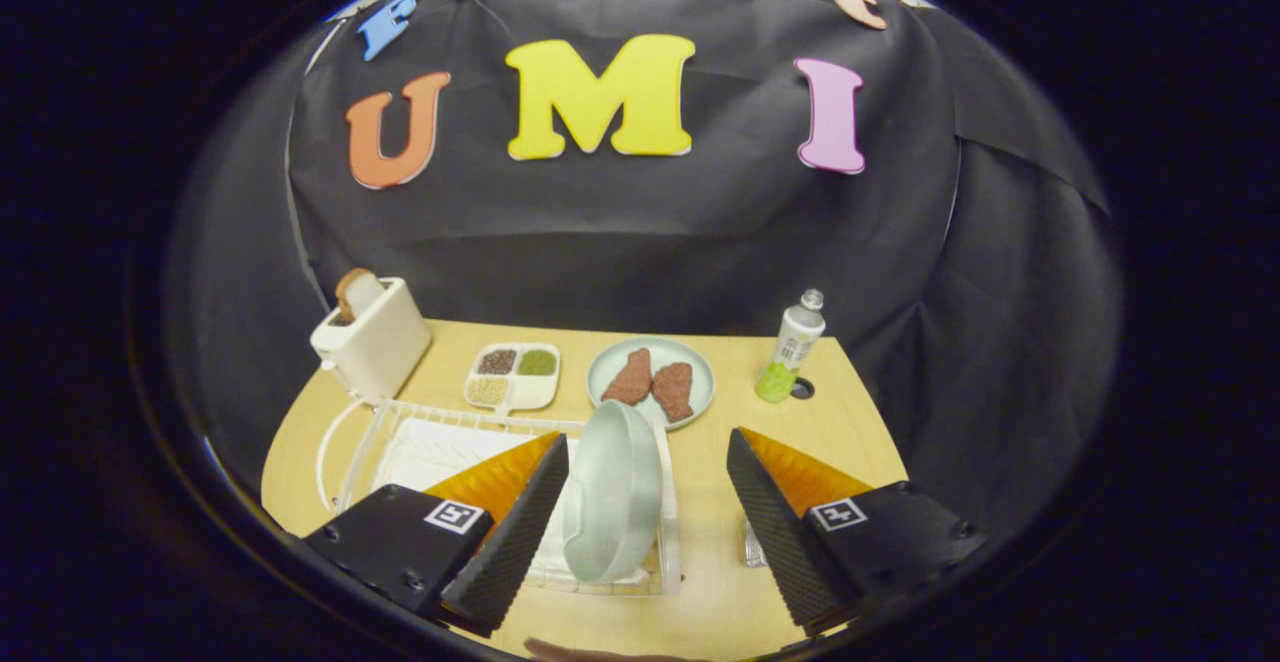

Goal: Take the plate from the dish rack, then take the spoon from the basket and place it into the plate.

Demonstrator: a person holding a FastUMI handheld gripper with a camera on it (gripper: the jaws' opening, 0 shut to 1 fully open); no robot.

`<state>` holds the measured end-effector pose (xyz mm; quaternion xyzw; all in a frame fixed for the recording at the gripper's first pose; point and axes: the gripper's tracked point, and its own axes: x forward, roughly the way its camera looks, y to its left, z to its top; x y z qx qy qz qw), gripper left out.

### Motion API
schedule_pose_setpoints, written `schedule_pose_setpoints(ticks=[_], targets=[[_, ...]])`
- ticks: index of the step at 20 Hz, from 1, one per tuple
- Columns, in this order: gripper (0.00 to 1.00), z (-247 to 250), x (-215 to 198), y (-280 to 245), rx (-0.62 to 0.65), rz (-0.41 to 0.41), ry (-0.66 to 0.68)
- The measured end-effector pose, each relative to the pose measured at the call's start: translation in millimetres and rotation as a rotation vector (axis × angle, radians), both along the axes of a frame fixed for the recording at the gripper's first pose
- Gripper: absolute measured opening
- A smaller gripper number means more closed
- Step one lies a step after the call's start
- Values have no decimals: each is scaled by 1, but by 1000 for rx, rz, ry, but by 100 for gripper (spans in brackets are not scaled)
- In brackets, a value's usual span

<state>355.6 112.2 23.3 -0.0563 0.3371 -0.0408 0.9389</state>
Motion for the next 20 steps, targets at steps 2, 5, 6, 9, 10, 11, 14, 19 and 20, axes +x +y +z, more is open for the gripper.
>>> schedule_pose_setpoints(ticks=[2, 5, 6, 9, 10, 11, 14, 19, 20], targets=[[100, -9, 12, -4, -68, -60, 71], [88, -27, 12, -5, -151, -130, 200], [83, -33, 15, -3, -155, -136, 234], [68, -47, 24, -5, -192, -174, 295], [64, -47, 25, -8, -212, -187, 311], [55, -45, 26, -9, -231, -203, 319], [26, -41, 23, -15, -266, -246, 333], [10, -34, 18, -10, -289, -273, 313], [9, -33, 16, -8, -303, -278, 302]])
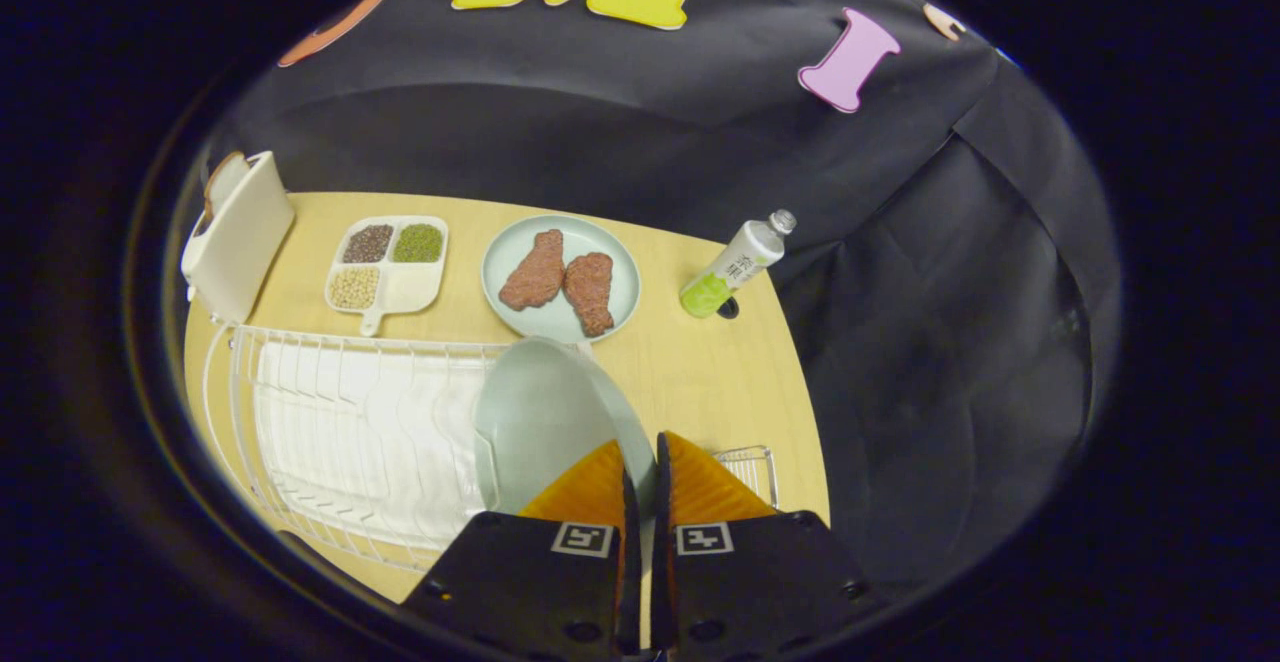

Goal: Take the plate from the dish rack, then take the spoon from the basket and place it into the plate.

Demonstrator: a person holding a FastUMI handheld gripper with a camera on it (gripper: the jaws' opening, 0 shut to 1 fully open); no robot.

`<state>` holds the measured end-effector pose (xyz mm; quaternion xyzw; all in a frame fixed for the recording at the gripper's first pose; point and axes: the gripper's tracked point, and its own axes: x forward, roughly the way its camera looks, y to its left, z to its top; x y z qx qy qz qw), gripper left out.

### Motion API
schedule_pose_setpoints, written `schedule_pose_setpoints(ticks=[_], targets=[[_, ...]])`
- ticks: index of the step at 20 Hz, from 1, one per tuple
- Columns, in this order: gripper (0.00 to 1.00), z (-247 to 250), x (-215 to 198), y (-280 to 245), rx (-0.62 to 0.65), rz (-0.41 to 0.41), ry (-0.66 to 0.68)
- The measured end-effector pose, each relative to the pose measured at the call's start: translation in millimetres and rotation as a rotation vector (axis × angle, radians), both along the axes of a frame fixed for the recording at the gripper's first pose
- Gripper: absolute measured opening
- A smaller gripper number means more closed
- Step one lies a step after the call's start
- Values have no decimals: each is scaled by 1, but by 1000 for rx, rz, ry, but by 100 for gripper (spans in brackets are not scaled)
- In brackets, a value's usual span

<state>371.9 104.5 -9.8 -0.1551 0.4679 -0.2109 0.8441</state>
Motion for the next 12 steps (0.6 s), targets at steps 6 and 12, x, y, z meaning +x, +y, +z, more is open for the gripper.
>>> schedule_pose_setpoints(ticks=[6, 12], targets=[[8, 14, -12, 7, -97, -60, -63], [8, 15, -24, 8, -106, -105, -91]])
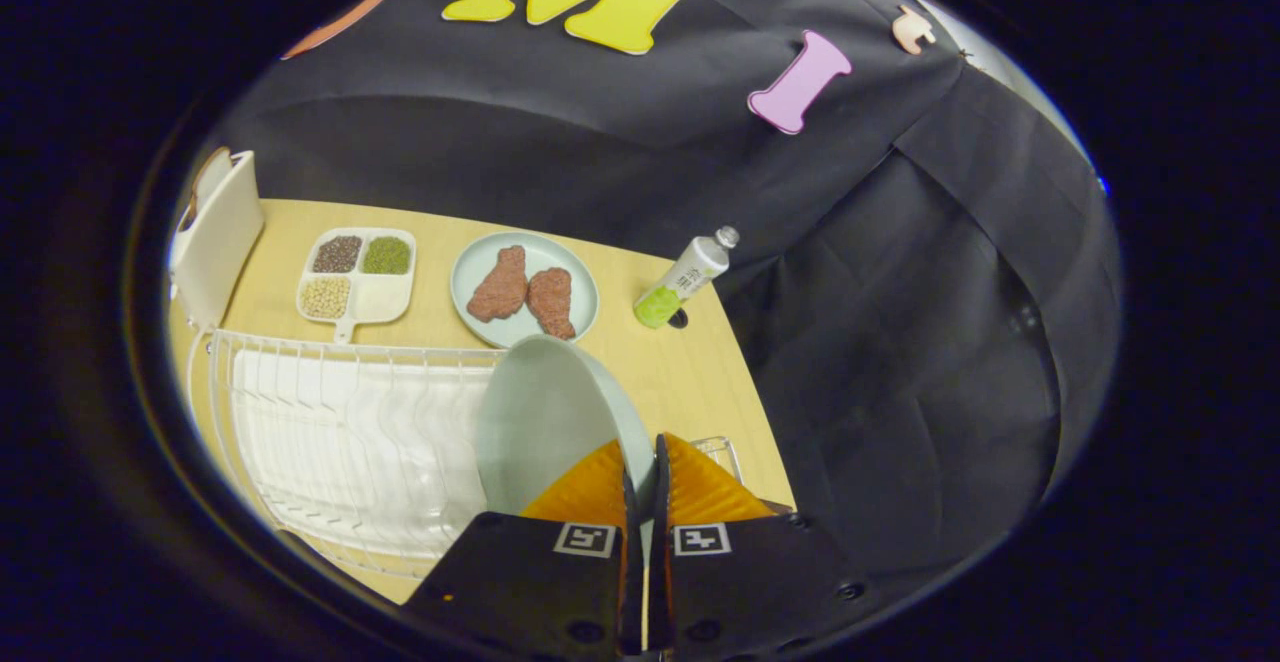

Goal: Take the plate from the dish rack, then take the spoon from the basket and place it into the plate.

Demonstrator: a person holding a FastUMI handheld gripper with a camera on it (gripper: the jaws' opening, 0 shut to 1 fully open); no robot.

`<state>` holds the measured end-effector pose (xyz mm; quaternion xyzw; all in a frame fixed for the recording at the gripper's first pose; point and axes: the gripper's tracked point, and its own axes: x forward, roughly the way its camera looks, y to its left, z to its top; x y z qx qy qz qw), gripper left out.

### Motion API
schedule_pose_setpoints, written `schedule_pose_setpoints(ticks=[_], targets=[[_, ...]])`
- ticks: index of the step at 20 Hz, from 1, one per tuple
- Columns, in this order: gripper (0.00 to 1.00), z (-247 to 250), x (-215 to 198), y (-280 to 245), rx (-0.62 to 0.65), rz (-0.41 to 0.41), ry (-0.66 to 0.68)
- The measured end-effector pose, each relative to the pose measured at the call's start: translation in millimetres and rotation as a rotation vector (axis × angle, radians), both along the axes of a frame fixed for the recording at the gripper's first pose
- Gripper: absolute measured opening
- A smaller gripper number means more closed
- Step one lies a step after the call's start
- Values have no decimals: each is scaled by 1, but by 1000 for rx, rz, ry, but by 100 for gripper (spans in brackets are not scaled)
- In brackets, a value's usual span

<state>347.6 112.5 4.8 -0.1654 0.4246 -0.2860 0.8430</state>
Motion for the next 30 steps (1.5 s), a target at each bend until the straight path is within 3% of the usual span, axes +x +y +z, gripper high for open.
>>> schedule_pose_setpoints(ticks=[11, 17, 23, 27, 30], targets=[[7, -4, -23, 1, -7, 19, -21], [7, -7, -48, 5, 20, -31, -38], [7, 0, -26, 4, -48, -13, -94], [7, 43, 1, -1, -199, 38, -271], [7, 37, -9, 5, -149, 54, -232]])
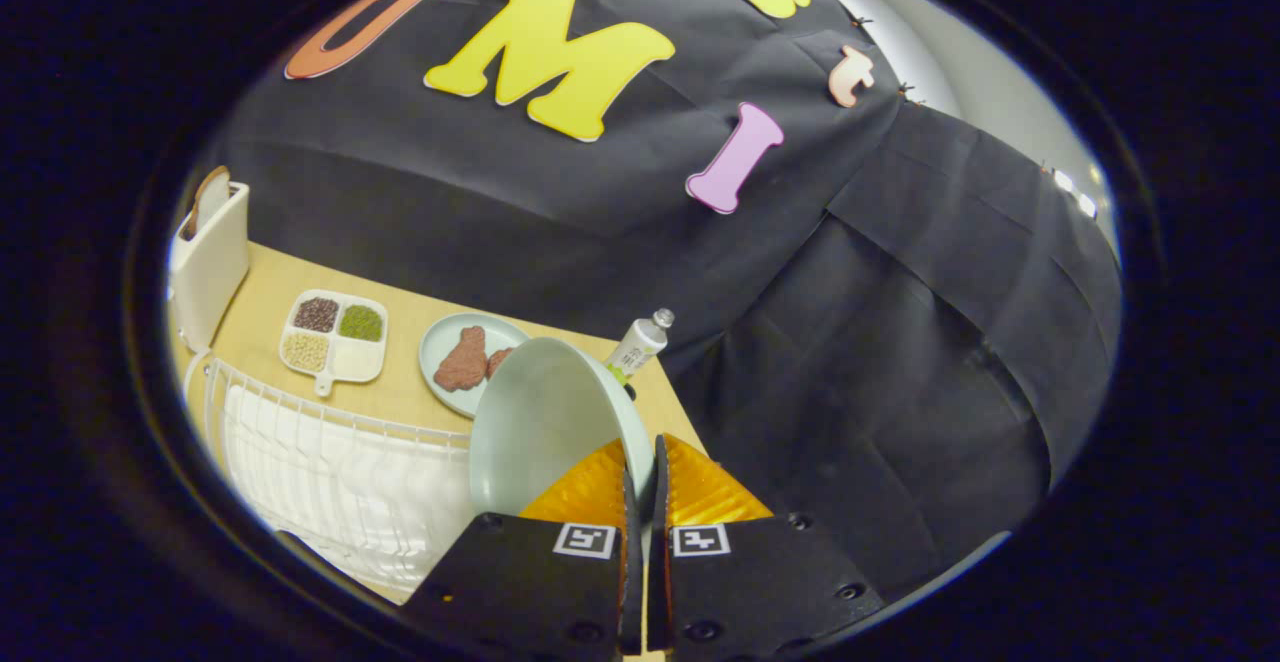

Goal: Take the plate from the dish rack, then take the spoon from the basket and place it into the plate.

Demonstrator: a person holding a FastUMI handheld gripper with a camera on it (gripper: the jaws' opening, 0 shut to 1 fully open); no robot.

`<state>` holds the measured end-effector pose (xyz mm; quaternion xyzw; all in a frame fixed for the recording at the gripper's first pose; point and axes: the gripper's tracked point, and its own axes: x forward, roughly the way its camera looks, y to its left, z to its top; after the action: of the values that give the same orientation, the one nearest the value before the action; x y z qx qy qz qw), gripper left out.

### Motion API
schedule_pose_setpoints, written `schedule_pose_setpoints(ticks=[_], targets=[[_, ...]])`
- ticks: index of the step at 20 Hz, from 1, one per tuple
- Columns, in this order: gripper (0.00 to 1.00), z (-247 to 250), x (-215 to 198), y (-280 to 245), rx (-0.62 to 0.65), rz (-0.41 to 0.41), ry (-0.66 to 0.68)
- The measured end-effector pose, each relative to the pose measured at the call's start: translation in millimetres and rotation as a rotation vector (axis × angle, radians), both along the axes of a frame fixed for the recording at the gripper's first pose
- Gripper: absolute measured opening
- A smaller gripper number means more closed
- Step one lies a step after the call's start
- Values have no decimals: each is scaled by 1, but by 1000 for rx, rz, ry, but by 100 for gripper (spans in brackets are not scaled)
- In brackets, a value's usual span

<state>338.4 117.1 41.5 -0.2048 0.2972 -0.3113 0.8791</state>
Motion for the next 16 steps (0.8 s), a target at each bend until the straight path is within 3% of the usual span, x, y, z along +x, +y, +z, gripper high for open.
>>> schedule_pose_setpoints(ticks=[5, 9, 12, 16], targets=[[8, -6, -36, 5, 185, 47, 2], [7, -14, -92, 22, 422, 202, -7], [7, -30, -144, 30, 526, 329, -18], [7, -77, -197, 13, 625, 374, -27]])
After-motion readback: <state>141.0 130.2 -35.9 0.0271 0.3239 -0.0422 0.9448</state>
